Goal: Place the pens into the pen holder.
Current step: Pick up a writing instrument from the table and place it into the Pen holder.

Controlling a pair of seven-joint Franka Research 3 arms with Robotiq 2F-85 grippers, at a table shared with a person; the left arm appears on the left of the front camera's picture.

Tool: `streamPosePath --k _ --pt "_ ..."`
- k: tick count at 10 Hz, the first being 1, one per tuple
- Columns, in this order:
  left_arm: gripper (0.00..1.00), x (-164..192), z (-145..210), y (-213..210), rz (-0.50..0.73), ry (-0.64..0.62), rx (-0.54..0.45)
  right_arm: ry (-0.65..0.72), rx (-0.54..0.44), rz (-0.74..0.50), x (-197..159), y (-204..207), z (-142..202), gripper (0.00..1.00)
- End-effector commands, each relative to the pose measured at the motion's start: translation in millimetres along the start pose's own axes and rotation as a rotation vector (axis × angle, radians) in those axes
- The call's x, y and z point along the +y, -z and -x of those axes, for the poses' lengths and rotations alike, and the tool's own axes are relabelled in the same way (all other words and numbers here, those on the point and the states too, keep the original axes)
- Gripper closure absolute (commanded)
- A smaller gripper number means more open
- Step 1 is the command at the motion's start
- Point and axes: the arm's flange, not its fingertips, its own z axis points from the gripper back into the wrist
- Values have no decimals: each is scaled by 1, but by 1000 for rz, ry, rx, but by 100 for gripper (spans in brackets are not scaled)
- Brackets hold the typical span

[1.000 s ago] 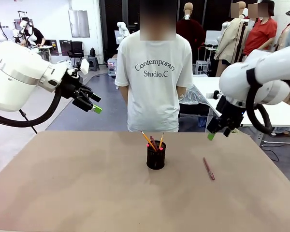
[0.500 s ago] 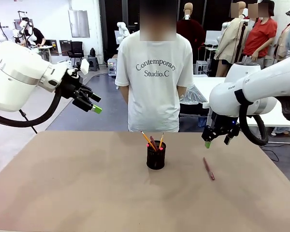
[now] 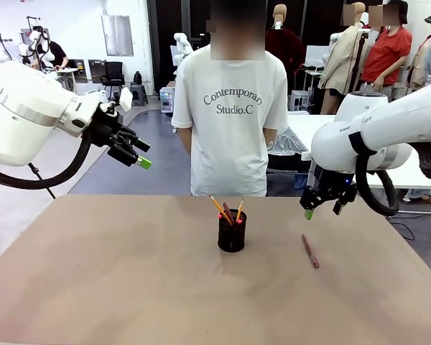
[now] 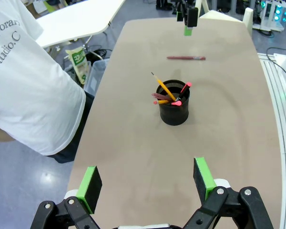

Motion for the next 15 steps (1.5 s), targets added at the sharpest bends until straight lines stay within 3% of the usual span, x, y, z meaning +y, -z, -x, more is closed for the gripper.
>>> streamPosePath --k 1,2,3,9,15 --pt "0 -1 0 -2 4 -8 6 0 0 0 0 0 0 0" --pt "0 -1 0 -2 4 -8 6 155 95 -34 3 17 -18 0" --pt "0 -1 0 -2 4 -8 6 214 130 -44 7 31 -31 0" --pt "0 -1 0 -2 4 -8 6 190 186 46 35 71 -53 0" --pt "0 -1 0 -2 4 -8 6 244 210 68 19 101 -40 0"
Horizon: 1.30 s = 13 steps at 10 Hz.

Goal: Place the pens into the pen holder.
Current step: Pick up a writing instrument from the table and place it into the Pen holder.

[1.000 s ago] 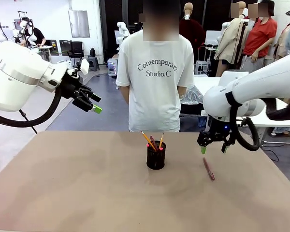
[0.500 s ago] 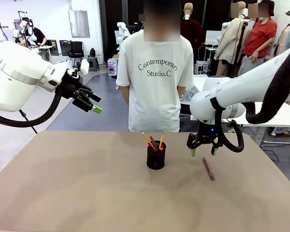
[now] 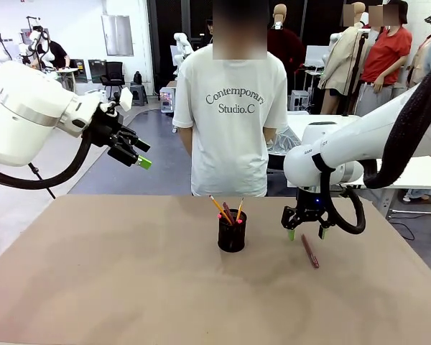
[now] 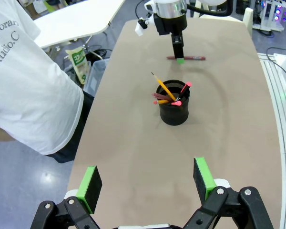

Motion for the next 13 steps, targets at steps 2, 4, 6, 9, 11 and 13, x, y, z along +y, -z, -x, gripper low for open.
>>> streamPosePath --k 2,4,6,9,11,13 --pt "0 -1 0 -2 4 -8 6 39 1 33 -4 9 1 0" --pt "0 -1 0 -2 4 -8 6 38 10 39 -7 13 -2 0" --pt "0 -1 0 -2 4 -8 6 54 18 33 -10 17 -3 0" --pt "0 -1 0 -2 4 -8 6 85 13 36 -12 23 -6 0" --pt "0 -1 0 -2 4 -8 6 49 6 43 -12 23 -7 15" --pt "0 -1 0 -2 4 -8 6 47 0 54 -10 24 -5 55"
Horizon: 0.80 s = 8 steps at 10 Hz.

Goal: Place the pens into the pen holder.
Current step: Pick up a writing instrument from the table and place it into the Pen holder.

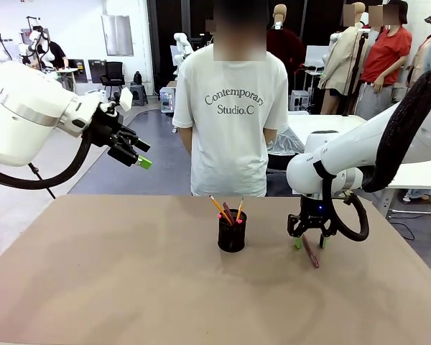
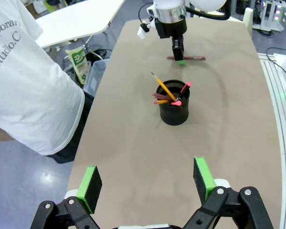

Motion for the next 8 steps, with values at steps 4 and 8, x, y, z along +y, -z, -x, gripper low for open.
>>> streamPosePath --k 4,8 --pt "0 -1 0 -2 4 -8 6 0 -27 53 4 4 -2 100" --pt "0 -1 0 -2 4 -8 6 -5 -17 50 7 8 -4 100"
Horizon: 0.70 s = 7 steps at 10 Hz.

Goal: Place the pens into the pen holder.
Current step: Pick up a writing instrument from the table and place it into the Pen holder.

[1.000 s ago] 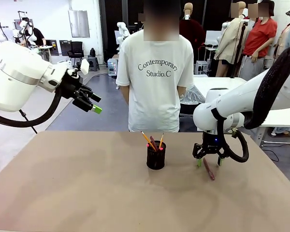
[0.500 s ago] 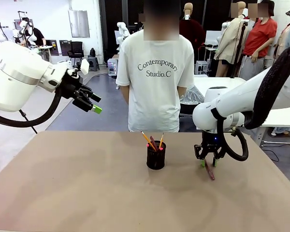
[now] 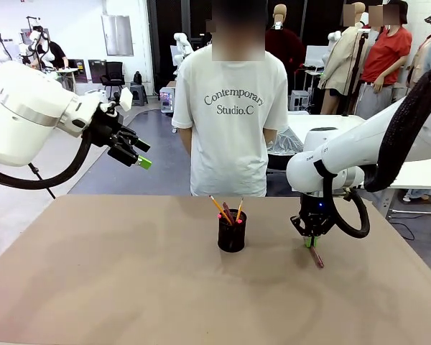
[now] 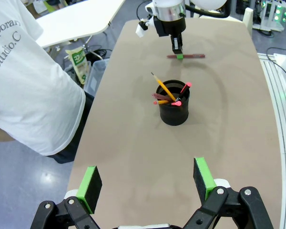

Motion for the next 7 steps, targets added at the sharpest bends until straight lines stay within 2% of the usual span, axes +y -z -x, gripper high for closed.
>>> streamPosePath --k 1,3,6,7 --pt "0 -1 0 -2 4 -8 6 16 0 22 7 14 -3 100" --pt "0 -1 0 -2 4 -8 6 7 -2 -49 6 6 -3 100" --pt "0 -1 0 -2 4 -8 6 -57 -58 -313 4 -29 -2 100" --pt "0 -1 0 -2 4 -8 6 -127 -89 -418 6 -43 2 100"
